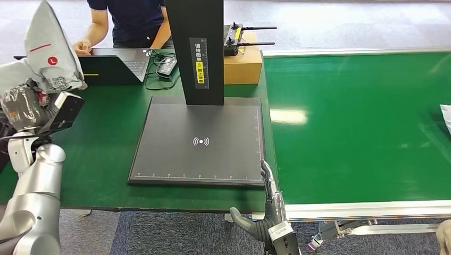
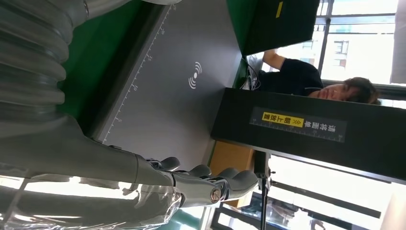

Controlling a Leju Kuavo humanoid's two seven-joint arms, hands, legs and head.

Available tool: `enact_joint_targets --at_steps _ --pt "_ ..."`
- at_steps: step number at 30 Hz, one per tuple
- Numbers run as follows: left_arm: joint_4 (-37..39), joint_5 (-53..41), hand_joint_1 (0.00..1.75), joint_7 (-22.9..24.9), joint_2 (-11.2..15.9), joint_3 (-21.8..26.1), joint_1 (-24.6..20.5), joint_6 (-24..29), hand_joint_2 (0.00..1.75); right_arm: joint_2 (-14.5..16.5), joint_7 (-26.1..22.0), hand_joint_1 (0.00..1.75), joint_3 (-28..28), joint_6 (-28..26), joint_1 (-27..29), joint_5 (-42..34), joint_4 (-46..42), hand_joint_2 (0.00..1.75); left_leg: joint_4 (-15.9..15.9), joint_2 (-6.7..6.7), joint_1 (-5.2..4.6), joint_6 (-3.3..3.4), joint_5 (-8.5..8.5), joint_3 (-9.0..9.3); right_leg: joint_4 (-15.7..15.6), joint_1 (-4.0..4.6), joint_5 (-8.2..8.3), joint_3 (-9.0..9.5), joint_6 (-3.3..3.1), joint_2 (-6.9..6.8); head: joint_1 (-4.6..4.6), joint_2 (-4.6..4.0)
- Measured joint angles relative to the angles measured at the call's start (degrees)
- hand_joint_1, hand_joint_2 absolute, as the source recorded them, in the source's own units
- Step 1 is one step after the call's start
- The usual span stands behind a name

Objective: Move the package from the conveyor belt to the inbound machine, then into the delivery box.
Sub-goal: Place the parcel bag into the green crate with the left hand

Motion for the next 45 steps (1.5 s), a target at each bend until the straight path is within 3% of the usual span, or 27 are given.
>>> enact_joint_targets --at_steps 3,8,9,10,12,13,14,17,18,21,27,34,45 --pt "0.41 -1.57 1.75 2.17 0.30 1.20 -0.23 0.00 1.75 0.00 0.00 0.00 0.05 -0.30 0.04 -0.12 0.00 1.75 0.00 0.01 -0.01 0.00 0.00 0.00 0.00 -0.01 0.00 0.01 0.00 0.01 0.00 0.00" --pt "2.62 -5.21 1.75 10.24 2.99 6.71 -1.38 0.00 1.75 0.00 0.00 0.00 0.16 -1.26 1.09 -0.55 -0.01 1.75 0.00 0.12 0.00 -0.04 -0.03 0.00 0.00 0.00 0.01 -0.04 -0.03 0.17 -0.01 0.00" --pt "3.47 -5.53 1.63 11.77 3.88 8.26 -1.59 0.00 1.75 0.00 0.00 0.00 0.17 -1.21 1.37 -0.45 -0.02 1.75 -0.01 0.14 0.01 -0.05 -0.03 0.00 0.00 0.01 0.00 -0.05 -0.04 0.19 -0.02 0.00" --pt "4.32 -5.74 1.20 13.05 4.81 9.88 -1.68 0.00 1.75 0.00 0.00 0.00 0.18 -1.09 1.64 -0.28 -0.02 1.75 -0.01 0.15 0.02 -0.06 -0.04 0.00 0.00 0.03 -0.02 -0.07 -0.06 0.21 -0.02 0.00" --pt "6.00 -6.00 0.32 14.82 6.48 13.10 -1.63 -0.07 0.87 0.00 0.00 0.00 0.16 -0.51 2.08 0.29 -0.02 1.75 -0.02 0.14 0.06 -0.07 -0.04 -0.01 0.00 0.07 -0.06 -0.09 -0.12 0.18 -0.02 0.00" --pt "6.93 -6.22 0.00 15.64 7.26 14.53 -1.62 -0.24 0.44 0.00 0.00 0.00 0.15 -0.09 2.24 0.64 -0.02 1.75 -0.02 0.13 0.07 -0.08 -0.04 -0.01 0.00 0.09 -0.08 -0.09 -0.15 0.15 -0.01 0.00" --pt "8.05 -6.53 0.00 16.59 7.94 15.77 -1.67 -0.53 0.00 0.00 0.00 0.00 0.12 0.37 2.36 0.97 -0.02 1.75 -0.02 0.11 0.09 -0.08 -0.04 -0.01 0.00 0.11 -0.08 -0.08 -0.16 0.13 -0.02 0.00" --pt "11.71 -7.52 0.00 19.07 9.43 17.81 -2.09 -1.35 1.31 0.01 0.00 0.00 0.03 1.52 2.65 1.73 -0.08 1.75 -0.02 0.10 0.10 -0.09 -0.03 -0.01 0.00 0.11 -0.09 -0.07 -0.17 0.11 -0.02 0.00" --pt "12.61 -7.76 0.00 19.50 9.67 18.10 -2.30 -1.41 1.31 0.01 0.00 0.00 -0.01 1.81 2.72 1.92 -0.15 1.75 -0.02 0.09 0.10 -0.10 -0.03 -0.01 0.00 0.11 -0.08 -0.06 -0.18 0.11 -0.01 0.00" --pt "14.36 -8.02 0.00 19.85 9.90 18.68 -2.90 -1.34 0.00 0.02 0.00 0.00 -0.09 2.40 2.79 2.44 -0.42 1.75 -0.02 0.11 0.09 -0.10 -0.03 -0.01 0.00 0.10 -0.03 -0.04 -0.22 0.13 0.00 0.00" --pt "16.38 -7.80 0.00 18.72 9.90 18.85 -3.16 -1.33 0.00 0.08 0.00 0.00 -0.31 3.03 2.82 3.16 -0.50 1.75 0.00 0.12 0.08 -0.09 -0.03 -0.01 -0.02 0.08 -0.01 -0.05 -0.23 0.13 -0.01 0.00" --pt "17.48 -3.17 0.00 11.62 8.94 19.20 -3.19 -2.14 0.00 0.48 0.00 0.00 -0.57 3.16 2.75 3.34 -0.48 1.75 0.00 0.12 0.08 -0.09 -0.03 0.00 -0.02 0.09 -0.01 -0.06 -0.24 0.13 -0.01 0.00" --pt "17.98 -2.71 0.00 10.86 7.76 20.06 -3.19 -2.16 0.00 0.48 0.00 0.00 -0.90 3.16 2.74 3.36 -0.48 1.75 0.00 0.12 0.09 -0.10 -0.03 -0.01 -0.02 0.10 -0.01 -0.06 -0.24 0.13 0.00 0.00"
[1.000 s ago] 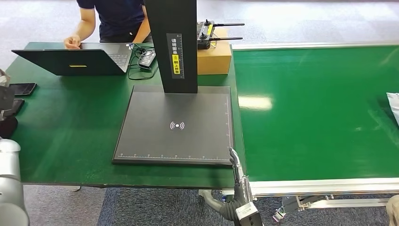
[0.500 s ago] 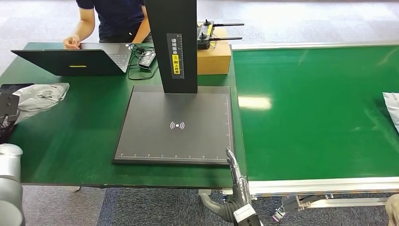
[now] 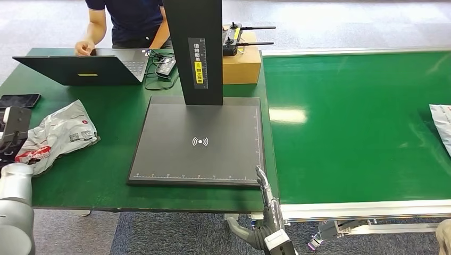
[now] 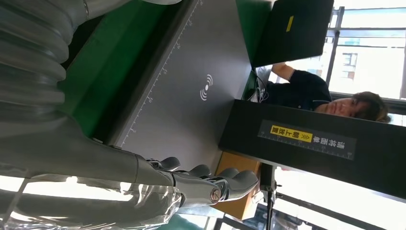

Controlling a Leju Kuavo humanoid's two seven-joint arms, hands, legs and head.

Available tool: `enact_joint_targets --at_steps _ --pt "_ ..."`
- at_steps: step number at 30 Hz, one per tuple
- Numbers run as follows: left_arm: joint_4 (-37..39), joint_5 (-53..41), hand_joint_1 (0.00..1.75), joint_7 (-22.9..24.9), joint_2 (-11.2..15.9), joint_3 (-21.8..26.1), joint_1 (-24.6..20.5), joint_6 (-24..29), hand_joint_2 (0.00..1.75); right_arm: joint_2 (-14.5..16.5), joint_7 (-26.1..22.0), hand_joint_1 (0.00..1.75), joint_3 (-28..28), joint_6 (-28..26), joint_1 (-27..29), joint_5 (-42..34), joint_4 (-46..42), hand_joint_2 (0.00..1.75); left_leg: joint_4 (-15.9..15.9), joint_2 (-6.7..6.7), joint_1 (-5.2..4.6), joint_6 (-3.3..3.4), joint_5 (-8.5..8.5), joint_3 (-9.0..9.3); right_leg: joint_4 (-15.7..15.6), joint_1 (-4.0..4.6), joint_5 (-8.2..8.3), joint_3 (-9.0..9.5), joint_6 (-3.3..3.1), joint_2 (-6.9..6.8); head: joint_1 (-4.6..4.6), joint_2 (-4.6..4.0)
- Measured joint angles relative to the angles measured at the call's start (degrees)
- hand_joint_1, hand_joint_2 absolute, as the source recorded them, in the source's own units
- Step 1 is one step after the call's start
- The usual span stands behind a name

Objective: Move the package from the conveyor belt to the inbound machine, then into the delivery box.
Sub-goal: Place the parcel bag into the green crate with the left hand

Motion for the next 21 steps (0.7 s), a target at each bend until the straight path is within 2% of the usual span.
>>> enact_joint_targets --at_steps 5,7,10,12,14,16,19,21 --pt "0.02 0.07 0.00 -0.13 -0.15 0.20 0.00 -0.04 0.00 0.00 0.00 0.00 -0.07 0.00 0.00 0.01 0.00 1.75 0.00 0.00 0.00 0.00 0.00 0.00 0.00 0.00 0.00 0.00 0.00 0.00 0.00 0.00" --pt "0.02 1.04 0.00 -1.79 -0.31 0.28 0.00 -0.70 0.00 0.00 0.00 0.00 -0.09 -0.01 0.00 0.05 0.00 1.75 0.00 0.00 0.00 0.00 0.00 0.00 0.00 0.00 0.00 -0.01 0.00 0.00 -0.01 0.00" --pt "-0.06 7.11 0.00 -10.57 -1.57 0.23 0.07 -4.83 0.00 0.02 0.00 0.00 -0.14 -0.08 0.00 0.16 0.00 1.75 0.01 -0.05 -0.02 0.01 0.00 0.01 -0.01 -0.02 0.00 0.01 0.01 -0.07 -0.02 0.00" --pt "-1.00 14.91 0.00 -17.65 -3.63 -0.17 0.80 -10.89 0.00 0.06 0.00 0.00 -0.19 -0.26 0.00 0.08 0.00 1.75 0.01 -0.08 -0.04 0.01 0.00 0.01 -0.01 -0.05 0.00 0.05 0.02 -0.12 -0.01 0.00" --pt "-4.80 25.20 0.00 -22.25 -6.43 -1.99 3.67 -18.62 0.87 0.10 0.00 0.00 -0.22 -0.86 0.02 -0.14 -0.01 1.75 0.00 0.00 -0.09 0.01 -0.02 0.05 -0.01 -0.11 0.01 0.07 0.03 -0.02 -0.01 0.00" --pt "-12.25 34.65 0.00 -23.38 -9.50 -6.86 9.29 -22.86 1.75 0.11 0.00 0.00 -0.25 -1.80 0.17 -0.34 -0.02 1.75 0.00 0.14 -0.12 0.03 -0.08 0.08 -0.01 -0.14 0.00 0.05 0.04 0.14 -0.01 0.00" --pt "-25.05 43.70 0.00 -22.64 -13.26 -18.70 19.13 -22.22 1.75 0.11 0.00 0.00 -0.35 -3.06 0.64 -0.71 -0.18 1.75 0.00 0.11 -0.15 0.11 -0.17 0.05 -0.04 -0.17 -0.08 0.04 0.15 0.12 0.01 0.00" --pt "-32.62 47.00 0.00 -23.89 -15.34 -26.73 25.77 -21.51 1.75 0.11 0.00 0.00 -0.42 -3.60 0.96 -1.04 -0.42 1.75 0.00 0.07 -0.22 0.17 -0.26 0.08 -0.05 -0.25 -0.15 0.06 0.24 0.10 -0.02 0.00"
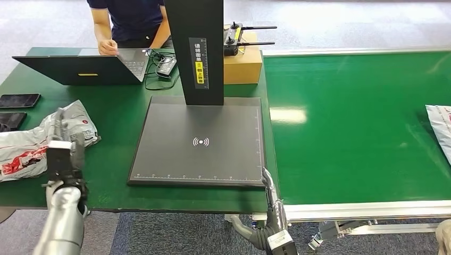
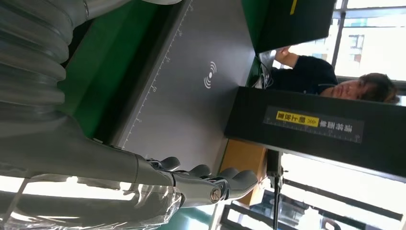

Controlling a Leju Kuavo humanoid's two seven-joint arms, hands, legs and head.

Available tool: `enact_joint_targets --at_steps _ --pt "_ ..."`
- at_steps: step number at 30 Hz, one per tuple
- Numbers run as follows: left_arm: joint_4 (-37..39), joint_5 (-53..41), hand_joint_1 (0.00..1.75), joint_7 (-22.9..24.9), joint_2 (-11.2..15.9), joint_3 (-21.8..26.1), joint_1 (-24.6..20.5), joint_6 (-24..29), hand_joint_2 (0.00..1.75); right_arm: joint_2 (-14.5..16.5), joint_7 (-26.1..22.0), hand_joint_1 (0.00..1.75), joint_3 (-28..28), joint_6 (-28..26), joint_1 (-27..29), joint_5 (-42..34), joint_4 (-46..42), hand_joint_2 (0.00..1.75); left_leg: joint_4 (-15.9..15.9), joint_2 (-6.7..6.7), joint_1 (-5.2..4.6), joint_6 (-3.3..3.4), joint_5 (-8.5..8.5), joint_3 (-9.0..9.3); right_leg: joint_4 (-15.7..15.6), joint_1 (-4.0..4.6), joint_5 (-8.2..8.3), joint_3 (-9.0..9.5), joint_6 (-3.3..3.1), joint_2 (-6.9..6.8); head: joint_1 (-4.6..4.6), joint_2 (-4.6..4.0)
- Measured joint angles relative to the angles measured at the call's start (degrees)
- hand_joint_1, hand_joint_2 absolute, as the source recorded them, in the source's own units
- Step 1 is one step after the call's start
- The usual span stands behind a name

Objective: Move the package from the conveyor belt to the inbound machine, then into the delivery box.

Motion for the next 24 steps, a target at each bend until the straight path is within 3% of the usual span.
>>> enact_joint_targets --at_steps 4,9,15,24 --pt "-11.97 1.88 0.00 -1.92 -3.88 -13.76 11.78 1.60 1.75 -0.02 0.00 0.00 -0.35 -0.21 0.66 -0.18 -0.39 1.75 0.00 -0.02 -0.04 0.09 -0.13 -0.01 -0.01 -0.05 -0.12 0.00 0.14 0.01 0.03 0.00" --pt "-19.17 -1.00 0.00 -1.99 -7.38 -22.84 18.30 4.47 1.75 0.08 0.00 0.00 -0.77 0.26 1.05 0.89 -0.50 1.75 0.00 -0.05 -0.05 0.11 -0.19 0.01 -0.03 -0.05 -0.12 0.04 0.15 -0.01 0.02 0.00" --pt "-20.49 -4.63 0.00 -1.97 -9.76 -28.15 20.07 8.40 1.75 0.86 0.00 0.00 -1.24 1.47 -0.33 2.38 0.34 1.75 0.00 -0.06 -0.02 0.06 -0.16 0.12 -0.02 -0.01 -0.11 0.13 0.13 -0.02 0.01 0.00" --pt "-20.37 -6.59 0.00 -1.96 -10.98 -29.86 19.99 5.61 1.75 1.75 0.00 0.00 -2.23 0.49 -0.97 2.82 1.06 1.75 0.00 -0.06 0.00 0.05 -0.15 0.16 0.00 0.00 -0.12 0.16 0.12 -0.02 0.01 0.00"
